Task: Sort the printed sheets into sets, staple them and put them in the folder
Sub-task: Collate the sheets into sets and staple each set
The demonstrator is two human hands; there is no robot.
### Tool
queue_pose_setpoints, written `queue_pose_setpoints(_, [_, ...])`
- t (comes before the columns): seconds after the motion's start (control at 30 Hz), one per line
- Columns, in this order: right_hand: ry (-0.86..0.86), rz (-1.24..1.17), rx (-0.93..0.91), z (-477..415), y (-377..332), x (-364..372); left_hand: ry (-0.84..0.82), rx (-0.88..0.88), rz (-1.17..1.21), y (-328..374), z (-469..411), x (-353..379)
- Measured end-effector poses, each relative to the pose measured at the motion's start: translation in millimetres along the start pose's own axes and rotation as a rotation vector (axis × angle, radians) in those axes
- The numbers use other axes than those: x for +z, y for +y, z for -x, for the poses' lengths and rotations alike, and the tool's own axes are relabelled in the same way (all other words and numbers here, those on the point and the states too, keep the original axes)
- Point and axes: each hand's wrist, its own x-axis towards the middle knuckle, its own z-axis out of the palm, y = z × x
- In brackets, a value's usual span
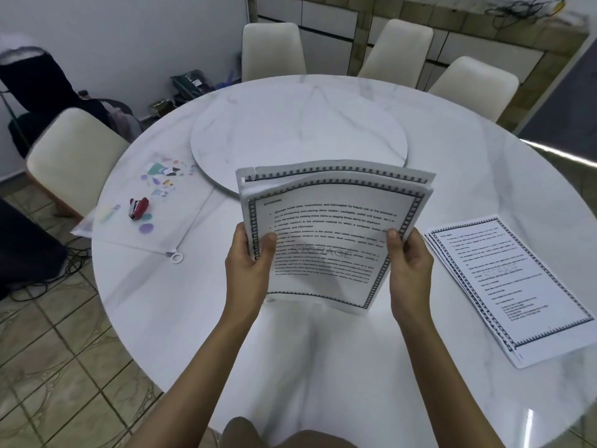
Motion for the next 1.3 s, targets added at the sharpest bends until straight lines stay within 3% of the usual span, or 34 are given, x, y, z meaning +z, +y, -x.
queue_pose_setpoints(0.53, [-0.046, 0.027, 0.075, 10.3, 22.7, -4.8, -0.037, -0.131, -0.039, -31.4, 7.3, -7.0])
queue_pose_setpoints(0.87, [-0.022, -0.01, 0.01, 5.5, 10.4, -3.0, -0.006, -0.045, -0.028, -11.5, 3.9, -3.7])
queue_pose_setpoints(1.3, [-0.04, 0.072, 0.142, 22.5, 50.9, -7.7, -0.029, -0.164, -0.064, -47.0, 18.9, -8.6])
